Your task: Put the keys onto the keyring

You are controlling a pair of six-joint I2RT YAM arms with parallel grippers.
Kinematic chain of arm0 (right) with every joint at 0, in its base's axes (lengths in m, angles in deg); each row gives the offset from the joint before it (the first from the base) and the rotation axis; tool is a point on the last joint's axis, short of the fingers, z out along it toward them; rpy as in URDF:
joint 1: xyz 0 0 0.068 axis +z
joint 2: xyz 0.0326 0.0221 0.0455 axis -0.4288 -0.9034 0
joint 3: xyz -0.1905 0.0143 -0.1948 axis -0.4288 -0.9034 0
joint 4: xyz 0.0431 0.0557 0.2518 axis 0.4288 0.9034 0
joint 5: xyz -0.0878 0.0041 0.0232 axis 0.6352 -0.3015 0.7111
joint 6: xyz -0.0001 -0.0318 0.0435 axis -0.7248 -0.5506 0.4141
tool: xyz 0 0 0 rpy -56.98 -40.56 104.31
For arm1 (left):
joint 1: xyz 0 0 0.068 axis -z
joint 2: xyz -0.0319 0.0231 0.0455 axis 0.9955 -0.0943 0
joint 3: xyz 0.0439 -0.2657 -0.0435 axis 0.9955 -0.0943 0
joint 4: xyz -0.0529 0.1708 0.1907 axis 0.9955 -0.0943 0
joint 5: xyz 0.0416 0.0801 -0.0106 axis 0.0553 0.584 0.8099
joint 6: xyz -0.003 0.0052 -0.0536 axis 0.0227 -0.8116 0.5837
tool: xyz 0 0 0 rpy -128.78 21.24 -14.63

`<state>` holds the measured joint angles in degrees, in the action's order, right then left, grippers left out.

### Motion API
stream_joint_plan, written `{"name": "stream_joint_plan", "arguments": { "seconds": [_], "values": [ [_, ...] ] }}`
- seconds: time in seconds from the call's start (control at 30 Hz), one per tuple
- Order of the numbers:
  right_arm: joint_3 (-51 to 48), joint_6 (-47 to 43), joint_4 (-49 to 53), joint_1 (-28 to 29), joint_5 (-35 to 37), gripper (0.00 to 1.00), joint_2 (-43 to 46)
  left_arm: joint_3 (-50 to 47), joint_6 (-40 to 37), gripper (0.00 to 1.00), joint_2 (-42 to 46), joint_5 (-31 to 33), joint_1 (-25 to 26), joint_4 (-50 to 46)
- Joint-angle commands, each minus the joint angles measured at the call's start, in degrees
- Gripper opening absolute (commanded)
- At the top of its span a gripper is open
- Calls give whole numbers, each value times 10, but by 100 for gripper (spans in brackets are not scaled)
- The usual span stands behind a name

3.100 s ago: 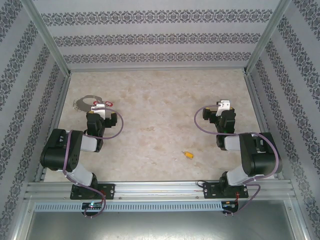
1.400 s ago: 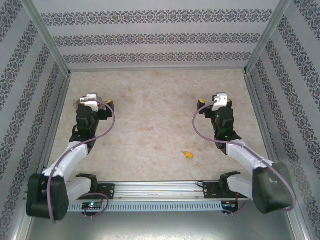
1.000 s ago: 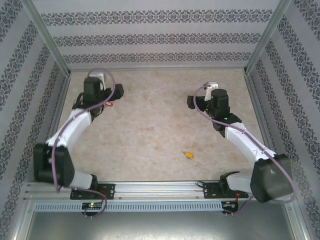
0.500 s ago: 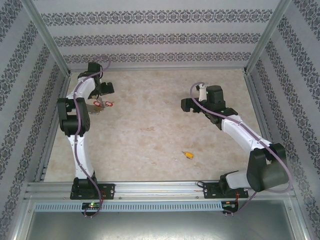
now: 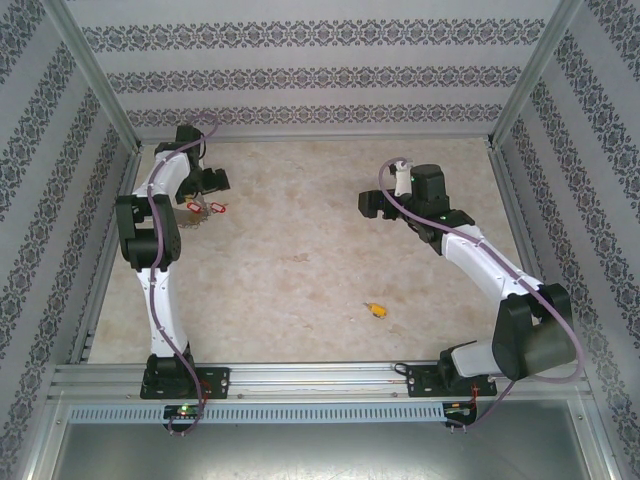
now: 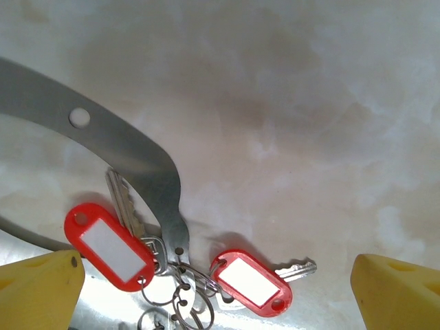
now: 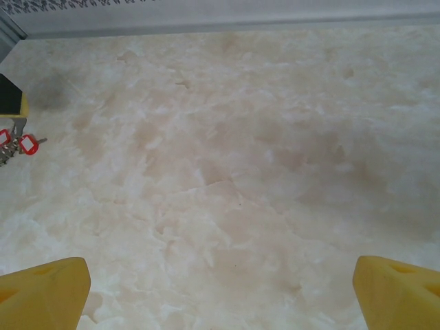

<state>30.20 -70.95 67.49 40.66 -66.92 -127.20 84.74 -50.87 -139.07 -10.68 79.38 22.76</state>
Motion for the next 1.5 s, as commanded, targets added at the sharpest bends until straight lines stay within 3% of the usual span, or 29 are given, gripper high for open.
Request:
{"name": "stream_joint_plan", "arguments": {
  "seconds": [0.0, 0.13, 0.3, 0.5, 0.67, 1.0, 1.17, 1.47],
  "values": [
    [11, 4, -1, 6, -13, 98, 16, 0, 13, 100, 28, -12, 4, -27],
    [7, 5, -4, 6, -15, 98, 27, -14, 9, 98, 44, 10, 10, -37],
    [3, 7, -9, 6, -19, 98, 35, -50, 25, 81, 95, 19, 15, -25],
    [-2, 13, -12, 5, -29, 98, 43, -245, 147, 80, 196, 24, 21, 123],
    [-8, 17, -15, 5, -38, 98, 55, -294, 211, 75, 197, 28, 22, 178],
    [-15, 19, -15, 1, -40, 98, 75, -254, 220, 59, 157, 72, 21, 172],
    [-18, 19, -12, -6, -41, 98, 82, -214, 185, 61, 138, 103, 16, 140],
    [-17, 22, -16, -9, -46, 98, 72, -217, 188, 64, 144, 75, 6, 140]
  ]
}}
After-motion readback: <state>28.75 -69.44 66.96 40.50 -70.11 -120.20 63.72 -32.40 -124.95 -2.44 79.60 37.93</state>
